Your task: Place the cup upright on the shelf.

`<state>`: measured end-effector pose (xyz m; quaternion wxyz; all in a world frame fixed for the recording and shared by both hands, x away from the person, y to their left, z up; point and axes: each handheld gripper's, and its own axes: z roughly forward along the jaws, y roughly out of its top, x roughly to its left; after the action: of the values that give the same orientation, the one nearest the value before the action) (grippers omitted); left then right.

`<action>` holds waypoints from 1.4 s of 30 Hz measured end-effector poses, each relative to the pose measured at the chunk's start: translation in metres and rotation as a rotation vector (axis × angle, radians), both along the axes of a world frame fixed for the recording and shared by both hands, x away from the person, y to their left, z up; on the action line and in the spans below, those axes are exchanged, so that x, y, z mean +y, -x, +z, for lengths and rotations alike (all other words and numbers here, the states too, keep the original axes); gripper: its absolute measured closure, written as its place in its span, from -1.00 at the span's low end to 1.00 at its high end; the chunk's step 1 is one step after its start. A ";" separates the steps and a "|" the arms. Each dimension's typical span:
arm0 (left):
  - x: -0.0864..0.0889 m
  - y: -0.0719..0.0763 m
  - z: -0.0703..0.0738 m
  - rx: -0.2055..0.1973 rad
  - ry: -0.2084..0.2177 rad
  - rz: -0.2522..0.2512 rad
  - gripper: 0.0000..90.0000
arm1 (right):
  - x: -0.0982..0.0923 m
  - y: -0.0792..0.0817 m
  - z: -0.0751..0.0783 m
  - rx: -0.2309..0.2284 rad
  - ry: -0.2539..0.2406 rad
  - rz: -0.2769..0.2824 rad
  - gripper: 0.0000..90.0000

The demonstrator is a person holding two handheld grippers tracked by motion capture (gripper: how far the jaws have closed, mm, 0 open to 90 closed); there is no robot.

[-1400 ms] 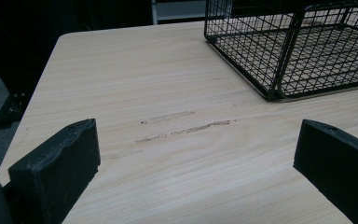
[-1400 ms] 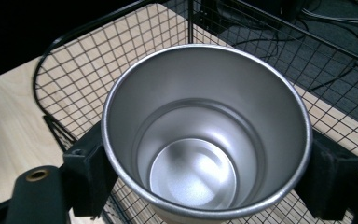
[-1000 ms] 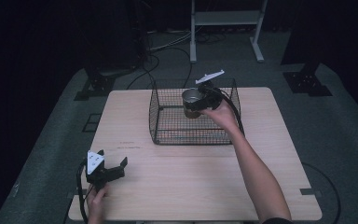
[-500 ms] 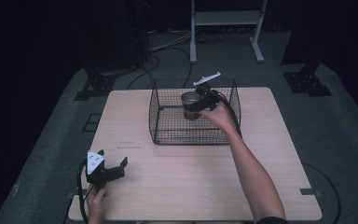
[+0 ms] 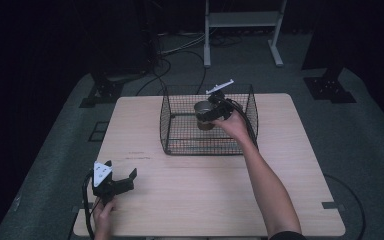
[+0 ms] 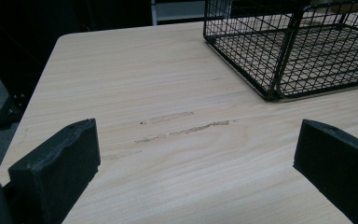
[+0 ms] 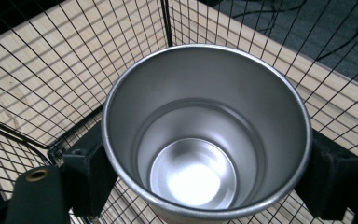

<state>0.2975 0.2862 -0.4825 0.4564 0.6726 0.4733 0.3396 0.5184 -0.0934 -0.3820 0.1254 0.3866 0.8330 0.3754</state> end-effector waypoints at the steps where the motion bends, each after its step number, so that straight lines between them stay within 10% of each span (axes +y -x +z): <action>1: 0.000 0.000 0.000 0.000 0.000 0.000 -1.00 | 0.000 -0.001 -0.001 0.003 0.003 0.000 -0.60; 42: 0.000 -0.001 0.000 0.000 0.001 0.004 -1.00 | 0.003 -0.027 -0.033 0.070 0.143 0.004 -0.61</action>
<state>0.2983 0.2864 -0.4826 0.4562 0.6714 0.4749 0.3400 0.5455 -0.0900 -0.4152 0.1229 0.3877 0.8624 0.3015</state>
